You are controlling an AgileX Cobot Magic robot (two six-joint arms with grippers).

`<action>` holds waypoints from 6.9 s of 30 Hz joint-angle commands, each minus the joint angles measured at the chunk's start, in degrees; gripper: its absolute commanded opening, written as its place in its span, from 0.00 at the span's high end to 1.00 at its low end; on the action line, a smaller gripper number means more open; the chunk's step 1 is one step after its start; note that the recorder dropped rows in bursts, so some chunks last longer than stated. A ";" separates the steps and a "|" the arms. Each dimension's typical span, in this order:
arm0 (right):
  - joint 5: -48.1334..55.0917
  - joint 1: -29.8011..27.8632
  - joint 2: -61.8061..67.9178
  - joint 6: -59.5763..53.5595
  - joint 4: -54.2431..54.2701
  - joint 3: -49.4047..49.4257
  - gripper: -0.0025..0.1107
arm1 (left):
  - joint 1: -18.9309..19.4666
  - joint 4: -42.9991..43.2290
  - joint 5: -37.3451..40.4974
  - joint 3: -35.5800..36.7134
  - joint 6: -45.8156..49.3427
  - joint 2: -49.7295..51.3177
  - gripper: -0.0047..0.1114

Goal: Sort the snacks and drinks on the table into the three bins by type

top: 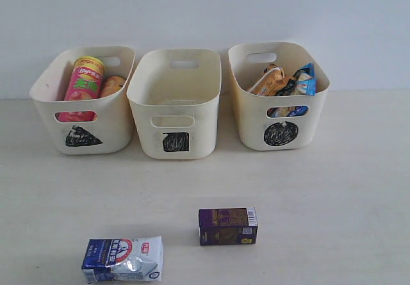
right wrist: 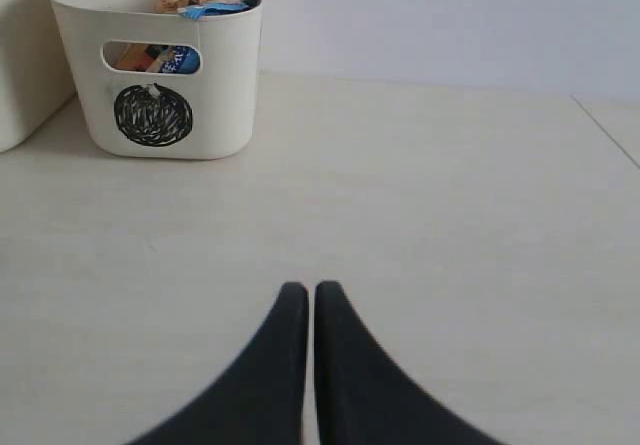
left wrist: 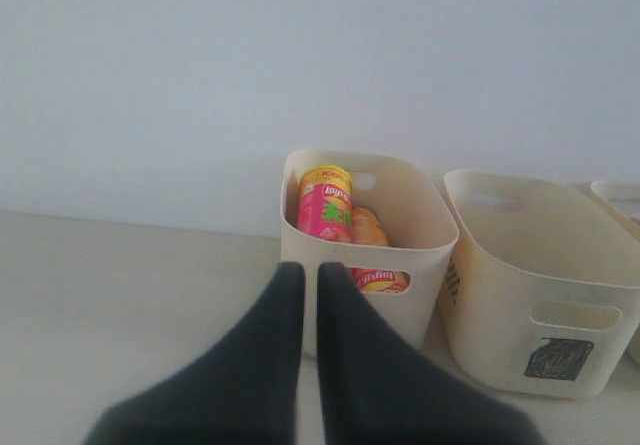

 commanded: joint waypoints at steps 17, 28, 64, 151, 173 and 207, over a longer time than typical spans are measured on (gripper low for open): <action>-0.40 -0.17 -0.27 -0.06 -0.09 0.22 0.98 | 0.06 -6.43 -2.30 14.23 1.31 -11.87 0.92; -0.40 -0.17 -0.27 -0.06 -0.09 0.22 0.98 | 0.06 -11.17 5.08 14.23 12.63 -11.87 0.92; -0.40 -0.17 -0.27 -0.06 -0.09 0.22 0.98 | 0.06 -12.11 6.16 14.23 15.27 -11.87 0.92; 48.02 31.53 105.84 -53.30 11.43 -83.33 0.96 | 0.06 -12.11 6.17 14.23 15.27 -11.87 0.92; 36.83 32.16 116.60 -55.01 15.82 -83.33 0.23 | 0.06 -12.11 6.06 14.23 15.27 -11.87 0.92; 21.68 33.14 109.41 -32.54 18.59 -91.62 0.98 | 0.06 -12.11 6.20 14.23 15.27 -11.87 0.92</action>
